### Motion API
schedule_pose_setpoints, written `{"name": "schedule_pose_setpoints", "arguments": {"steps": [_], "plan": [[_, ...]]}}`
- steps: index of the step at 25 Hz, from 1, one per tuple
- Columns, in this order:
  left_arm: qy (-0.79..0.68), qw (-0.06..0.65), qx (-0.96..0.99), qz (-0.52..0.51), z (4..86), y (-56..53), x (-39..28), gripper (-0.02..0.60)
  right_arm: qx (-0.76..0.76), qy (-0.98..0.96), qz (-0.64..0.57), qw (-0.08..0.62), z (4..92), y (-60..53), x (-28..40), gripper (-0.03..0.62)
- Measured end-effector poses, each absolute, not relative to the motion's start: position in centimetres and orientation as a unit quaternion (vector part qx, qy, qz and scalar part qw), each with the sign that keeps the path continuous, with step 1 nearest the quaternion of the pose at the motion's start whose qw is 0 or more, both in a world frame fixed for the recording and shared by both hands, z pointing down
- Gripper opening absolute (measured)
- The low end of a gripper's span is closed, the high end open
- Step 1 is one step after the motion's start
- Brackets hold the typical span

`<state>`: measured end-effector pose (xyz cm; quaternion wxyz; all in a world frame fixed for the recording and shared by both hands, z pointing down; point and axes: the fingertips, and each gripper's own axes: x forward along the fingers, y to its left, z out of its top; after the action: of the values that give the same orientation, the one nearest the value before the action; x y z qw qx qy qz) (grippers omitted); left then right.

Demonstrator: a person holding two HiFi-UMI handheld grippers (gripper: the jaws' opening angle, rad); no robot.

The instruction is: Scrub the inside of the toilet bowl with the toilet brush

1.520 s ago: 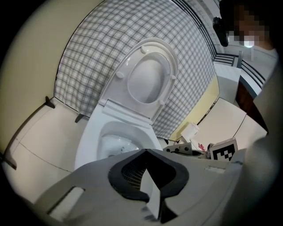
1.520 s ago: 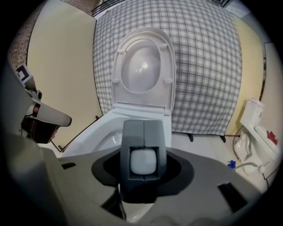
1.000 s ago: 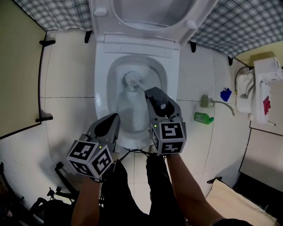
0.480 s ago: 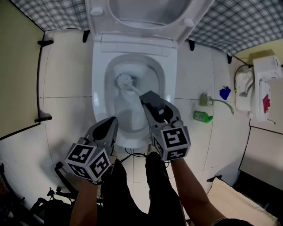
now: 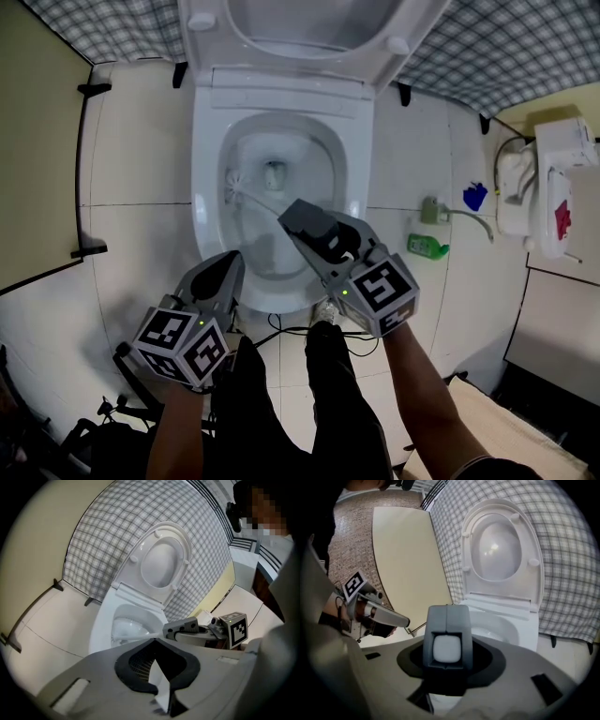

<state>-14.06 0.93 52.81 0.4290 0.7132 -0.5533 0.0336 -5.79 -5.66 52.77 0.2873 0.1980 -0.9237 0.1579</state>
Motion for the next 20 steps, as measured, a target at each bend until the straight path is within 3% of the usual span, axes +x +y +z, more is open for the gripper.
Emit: {"name": "schedule_pose_setpoints", "arguments": {"steps": [8,20], "plan": [[-0.548,0.433,0.715,0.036,52.9,1.3,-13.4,0.008,0.082,-0.928,0.155,0.33,52.7,-2.1,-2.3,0.192],[-0.549,0.436,0.713,0.03,52.7,0.8,-13.5,0.008,0.214,-0.921,0.134,0.296,55.3,-8.8,-3.3,0.192]]}}
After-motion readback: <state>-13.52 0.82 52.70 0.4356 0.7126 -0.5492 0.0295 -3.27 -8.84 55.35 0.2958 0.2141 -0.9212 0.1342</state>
